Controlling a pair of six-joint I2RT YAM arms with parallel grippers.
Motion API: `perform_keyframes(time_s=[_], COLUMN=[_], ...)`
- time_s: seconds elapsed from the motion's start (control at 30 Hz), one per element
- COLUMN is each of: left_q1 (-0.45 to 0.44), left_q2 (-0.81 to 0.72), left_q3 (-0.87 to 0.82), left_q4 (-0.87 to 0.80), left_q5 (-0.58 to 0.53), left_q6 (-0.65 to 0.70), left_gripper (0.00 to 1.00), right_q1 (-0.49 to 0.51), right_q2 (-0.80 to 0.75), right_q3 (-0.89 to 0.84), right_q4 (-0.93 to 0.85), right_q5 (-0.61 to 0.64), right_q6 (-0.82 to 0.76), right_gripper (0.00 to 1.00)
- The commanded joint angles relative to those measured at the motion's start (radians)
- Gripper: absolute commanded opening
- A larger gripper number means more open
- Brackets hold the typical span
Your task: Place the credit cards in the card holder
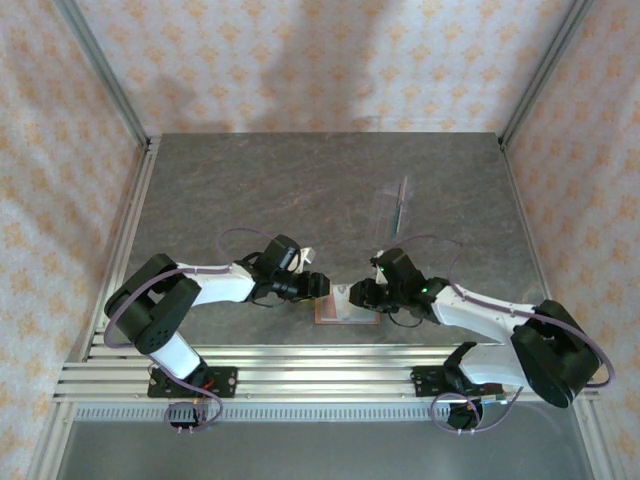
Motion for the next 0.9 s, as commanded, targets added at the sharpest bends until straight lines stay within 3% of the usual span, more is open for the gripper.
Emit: perform_keyframes(time_s=[0.0, 0.33, 0.6, 0.87], left_q1=[-0.007, -0.007, -0.007, -0.007], left_q2=[0.026, 0.011, 0.017, 0.03], left_q3=[-0.004, -0.021, -0.028, -0.019], left_q4=[-0.022, -0.001, 0.015, 0.017], left_q5=[-0.014, -0.02, -0.014, -0.004], left_q6=[0.014, 0.005, -0.001, 0.001], left_gripper=[0.54, 0.53, 0.53, 0.52], right_q1=[0.004, 0.008, 0.02, 0.071], right_q2=[0.019, 0.115, 0.119, 0.172], right_q3=[0.019, 0.012, 0.031, 0.076], right_q4=[-0.052, 0.059, 0.053, 0.049], right_q5=[0.042, -0.058, -0.062, -0.048], right_q6=[-0.018, 0.025, 0.013, 0.013], right_gripper=[0.35, 0.33, 0.21, 0.21])
